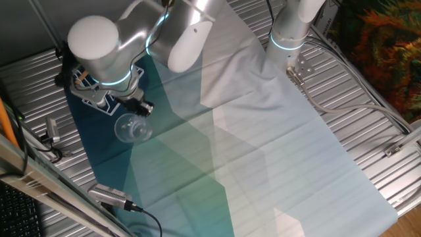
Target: Put the cup on the cup rack
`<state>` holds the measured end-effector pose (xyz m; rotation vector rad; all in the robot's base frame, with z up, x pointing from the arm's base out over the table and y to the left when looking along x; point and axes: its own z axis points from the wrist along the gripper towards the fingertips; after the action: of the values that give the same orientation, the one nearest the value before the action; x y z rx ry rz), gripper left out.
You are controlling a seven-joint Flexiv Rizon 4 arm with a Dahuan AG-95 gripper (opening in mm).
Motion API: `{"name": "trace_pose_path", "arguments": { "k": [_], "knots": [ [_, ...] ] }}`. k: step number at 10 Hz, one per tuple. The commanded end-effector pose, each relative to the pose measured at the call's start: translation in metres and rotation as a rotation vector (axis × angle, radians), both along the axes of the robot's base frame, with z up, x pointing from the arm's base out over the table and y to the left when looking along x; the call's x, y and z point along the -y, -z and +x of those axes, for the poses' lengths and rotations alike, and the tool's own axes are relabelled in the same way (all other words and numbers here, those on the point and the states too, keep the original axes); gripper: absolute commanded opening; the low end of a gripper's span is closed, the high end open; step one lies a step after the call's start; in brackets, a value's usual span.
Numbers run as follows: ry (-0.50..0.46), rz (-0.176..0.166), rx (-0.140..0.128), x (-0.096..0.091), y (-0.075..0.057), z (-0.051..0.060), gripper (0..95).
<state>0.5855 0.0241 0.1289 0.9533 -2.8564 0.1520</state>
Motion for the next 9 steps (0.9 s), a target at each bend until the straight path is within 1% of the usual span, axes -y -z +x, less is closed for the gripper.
{"name": "trace_pose_path", "arguments": {
  "k": [1,3,6,7,8,9],
  "knots": [
    [0.009,-0.006,-0.001,0.006,-0.009,-0.013,0.0],
    [0.011,-0.010,-0.004,0.016,-0.021,-0.027,0.0],
    [-0.003,-0.006,-0.009,0.041,-0.029,-0.040,0.0],
    [-0.010,-0.008,-0.020,0.057,-0.035,-0.048,0.0],
    [-0.011,-0.012,-0.028,0.064,-0.039,-0.050,0.0],
    [-0.015,-0.017,-0.039,0.075,-0.046,-0.055,0.0]
  ]
}}
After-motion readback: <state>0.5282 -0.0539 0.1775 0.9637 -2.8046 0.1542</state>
